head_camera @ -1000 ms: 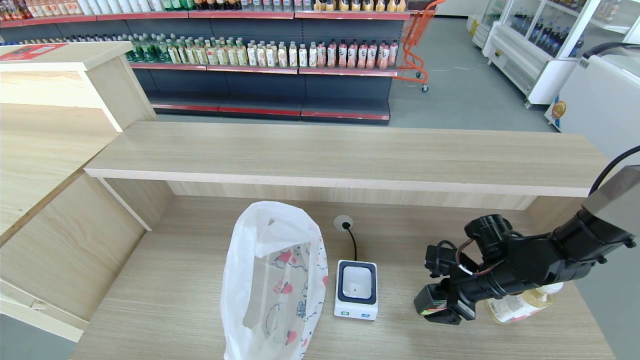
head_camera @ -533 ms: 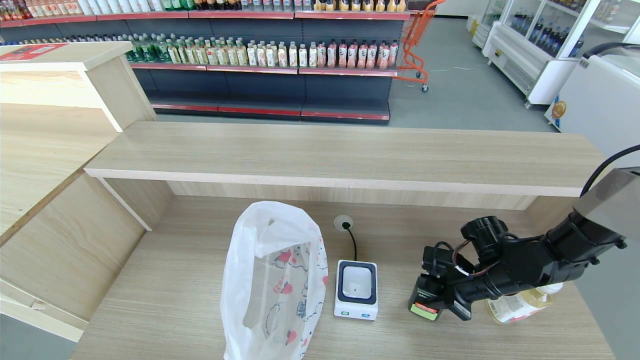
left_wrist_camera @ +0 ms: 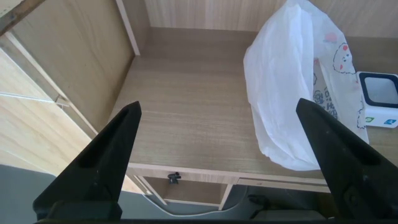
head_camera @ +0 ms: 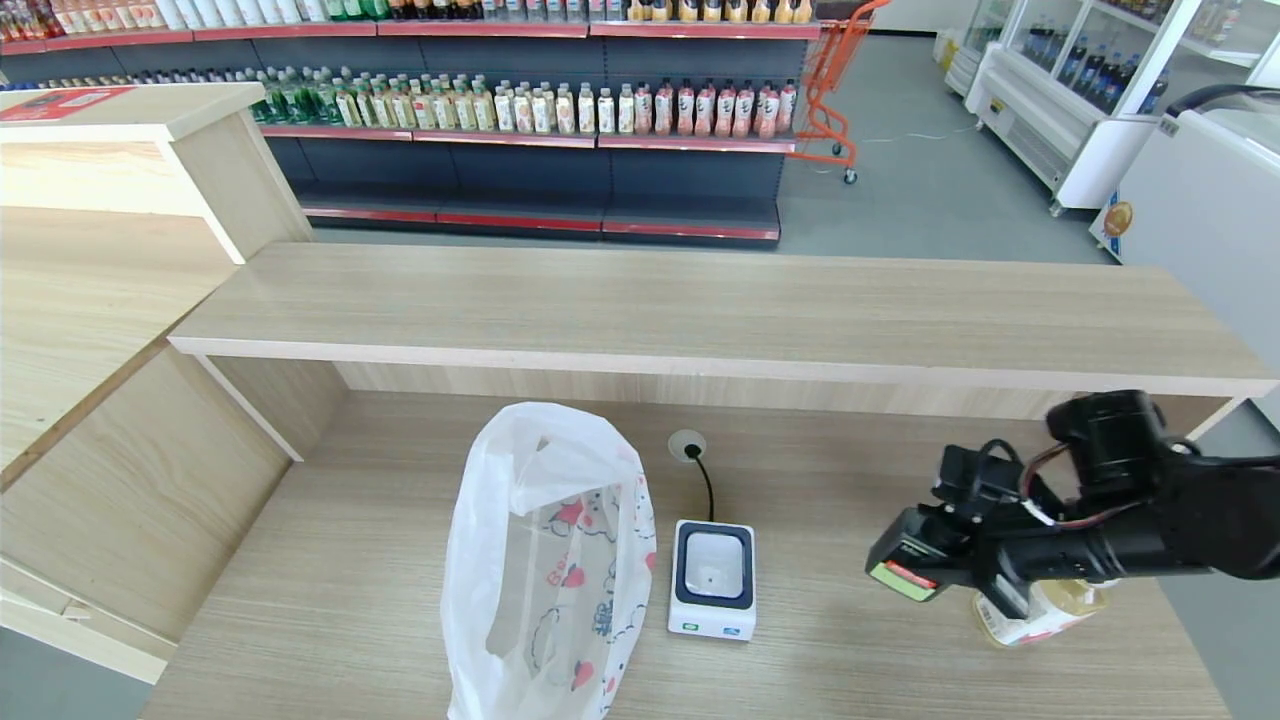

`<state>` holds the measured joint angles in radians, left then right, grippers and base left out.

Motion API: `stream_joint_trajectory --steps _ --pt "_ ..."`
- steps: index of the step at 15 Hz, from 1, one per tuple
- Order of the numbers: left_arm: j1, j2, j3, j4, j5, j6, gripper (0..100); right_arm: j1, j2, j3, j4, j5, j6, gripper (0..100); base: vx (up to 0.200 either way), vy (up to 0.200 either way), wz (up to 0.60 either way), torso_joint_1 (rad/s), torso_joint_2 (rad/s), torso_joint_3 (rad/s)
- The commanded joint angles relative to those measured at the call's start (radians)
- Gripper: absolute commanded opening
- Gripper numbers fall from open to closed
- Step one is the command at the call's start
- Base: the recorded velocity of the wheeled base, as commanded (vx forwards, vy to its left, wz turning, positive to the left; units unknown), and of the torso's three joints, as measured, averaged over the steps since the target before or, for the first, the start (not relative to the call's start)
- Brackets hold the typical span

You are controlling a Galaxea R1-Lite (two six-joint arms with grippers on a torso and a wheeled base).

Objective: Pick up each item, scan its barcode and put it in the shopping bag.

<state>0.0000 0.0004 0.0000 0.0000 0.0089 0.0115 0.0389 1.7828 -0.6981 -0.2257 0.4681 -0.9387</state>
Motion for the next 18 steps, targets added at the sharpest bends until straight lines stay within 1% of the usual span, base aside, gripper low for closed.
stream_joint_trajectory --steps 1,2,4,5,6,7,8,9,10,11,12,13,14,15,16,17,18 --pt "0.000 0.000 0.000 0.000 0.000 -0.001 100 -0.122 -0.276 0.137 -0.006 0.014 -0.023 0 0.000 0.000 0.00 0.000 0.00 0.000" --pt "0.000 0.000 0.000 0.000 0.000 -0.001 100 -0.122 -0.313 0.146 -0.027 0.041 -0.063 0 0.000 0.000 0.00 0.000 0.00 0.000" --pt "0.000 0.000 0.000 0.000 0.000 0.001 100 -0.117 -0.373 0.183 -0.092 0.173 -0.264 0 0.000 0.000 0.00 0.000 0.00 0.000" --pt "0.000 0.000 0.000 0.000 0.000 -0.001 100 -0.102 -0.398 0.223 -0.092 0.297 -0.480 0 0.000 0.000 0.00 0.000 0.00 0.000" --pt "0.000 0.000 0.000 0.000 0.000 -0.001 100 -0.073 -0.401 0.239 -0.084 0.342 -0.675 0 0.000 0.000 0.00 0.000 0.00 0.000" --pt "0.000 0.000 0.000 0.000 0.000 -0.001 100 -0.025 -0.402 0.244 -0.052 0.360 -0.882 0 0.000 0.000 0.00 0.000 0.00 0.000" --pt "0.000 0.000 0.000 0.000 0.000 -0.001 100 0.039 -0.398 0.255 0.008 0.354 -1.063 0 0.000 0.000 0.00 0.000 0.00 0.000" --pt "0.000 0.000 0.000 0.000 0.000 -0.001 100 0.078 -0.379 0.270 0.042 0.350 -1.226 0 0.000 0.000 0.00 0.000 0.00 0.000" --pt "0.000 0.000 0.000 0.000 0.000 -0.001 100 0.098 -0.359 0.289 0.040 0.350 -1.410 0 0.000 0.000 0.00 0.000 0.00 0.000" --pt "0.000 0.000 0.000 0.000 0.000 0.001 100 0.108 -0.365 0.287 0.040 0.354 -1.528 0 0.000 0.000 0.00 0.000 0.00 0.000" --pt "0.000 0.000 0.000 0.000 0.000 -0.001 100 0.111 -0.372 0.287 0.042 0.380 -1.595 0 0.000 0.000 0.00 0.000 0.00 0.000" --pt "0.000 0.000 0.000 0.000 0.000 -0.001 100 0.114 -0.393 0.287 0.039 0.420 -1.634 0 0.000 0.000 0.00 0.000 0.00 0.000" --pt "0.000 0.000 0.000 0.000 0.000 -0.001 100 0.121 -0.405 0.285 0.042 0.435 -1.704 0 0.000 0.000 0.00 0.000 0.00 0.000" --pt "0.000 0.000 0.000 0.000 0.000 0.001 100 0.148 -0.395 0.284 0.043 0.446 -1.769 0 0.000 0.000 0.00 0.000 0.00 0.000" --pt "0.000 0.000 0.000 0.000 0.000 -0.001 100 0.191 -0.384 0.279 0.040 0.454 -1.809 0 0.000 0.000 0.00 0.000 0.00 0.000" --pt "0.000 0.000 0.000 0.000 0.000 0.001 100 0.196 -0.384 0.279 0.042 0.454 -1.812 0 0.000 0.000 0.00 0.000 0.00 0.000" --pt "0.000 0.000 0.000 0.000 0.000 -0.001 100 0.312 -0.373 0.279 0.040 0.454 -1.864 0 0.000 0.000 0.00 0.000 0.00 0.000"
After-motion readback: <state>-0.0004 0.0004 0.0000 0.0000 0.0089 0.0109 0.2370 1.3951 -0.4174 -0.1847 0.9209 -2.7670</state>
